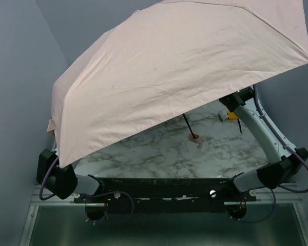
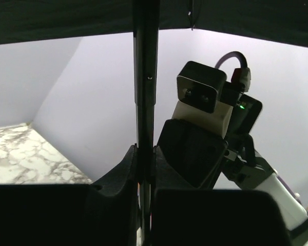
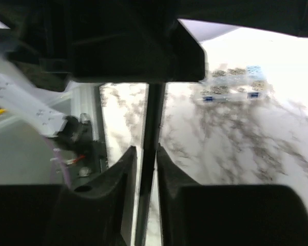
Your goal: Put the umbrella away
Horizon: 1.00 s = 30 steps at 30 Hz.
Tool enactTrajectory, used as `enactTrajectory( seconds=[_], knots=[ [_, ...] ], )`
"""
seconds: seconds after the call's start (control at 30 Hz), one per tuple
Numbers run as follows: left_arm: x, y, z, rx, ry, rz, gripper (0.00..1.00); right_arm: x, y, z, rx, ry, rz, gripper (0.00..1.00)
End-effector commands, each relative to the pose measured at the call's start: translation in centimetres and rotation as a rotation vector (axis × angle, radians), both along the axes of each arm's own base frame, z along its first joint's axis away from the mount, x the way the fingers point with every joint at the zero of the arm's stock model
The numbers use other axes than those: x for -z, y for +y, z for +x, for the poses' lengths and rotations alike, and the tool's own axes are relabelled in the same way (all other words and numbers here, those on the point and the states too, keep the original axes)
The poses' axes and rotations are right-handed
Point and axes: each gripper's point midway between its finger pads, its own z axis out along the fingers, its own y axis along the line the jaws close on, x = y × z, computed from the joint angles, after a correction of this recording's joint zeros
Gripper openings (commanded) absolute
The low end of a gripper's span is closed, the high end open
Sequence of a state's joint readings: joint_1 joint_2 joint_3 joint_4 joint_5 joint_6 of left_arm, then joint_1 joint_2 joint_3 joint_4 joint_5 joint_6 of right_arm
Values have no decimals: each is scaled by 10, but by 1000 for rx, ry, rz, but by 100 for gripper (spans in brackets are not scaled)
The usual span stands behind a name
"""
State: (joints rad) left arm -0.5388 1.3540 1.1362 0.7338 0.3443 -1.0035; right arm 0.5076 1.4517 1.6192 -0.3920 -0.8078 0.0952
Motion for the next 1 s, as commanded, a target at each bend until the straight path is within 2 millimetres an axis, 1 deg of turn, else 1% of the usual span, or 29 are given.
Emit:
enactTrajectory(
  seconds=[0.0, 0.03, 0.1, 0.17, 0.33, 0.4, 0.6, 0.67, 0.73, 0.97],
  knots=[
    [-42, -1, -48, 154, -166, -48, 0, -34, 3, -61, -282, -52, 96, 33],
    [-44, -2, -55, 186, -184, -43, 0, -37, 3, -68, -323, -33, 113, 41],
    [-46, -2, -68, 238, -218, -43, 0, -40, 3, -77, -371, 11, 141, 51],
    [-47, -1, -81, 278, -247, -44, 0, -40, 4, -81, -402, 55, 160, 55],
    [-46, -1, -103, 325, -308, -15, 0, -44, 7, -91, -494, 200, 241, 55],
    [-44, -1, -109, 337, -324, -5, 0, -46, 6, -96, -518, 231, 270, 55],
    [-41, 2, -120, 354, -368, -2, 0, -45, 7, -95, -514, 261, 279, 47],
    [-40, 1, -124, 358, -391, -4, 0, -42, 8, -94, -509, 274, 279, 47],
    [-38, 1, -123, 353, -393, -3, 0, -39, 9, -92, -504, 285, 280, 47],
    [-32, -1, -111, 308, -356, -3, 0, -30, 13, -88, -496, 303, 276, 46]
  ],
)
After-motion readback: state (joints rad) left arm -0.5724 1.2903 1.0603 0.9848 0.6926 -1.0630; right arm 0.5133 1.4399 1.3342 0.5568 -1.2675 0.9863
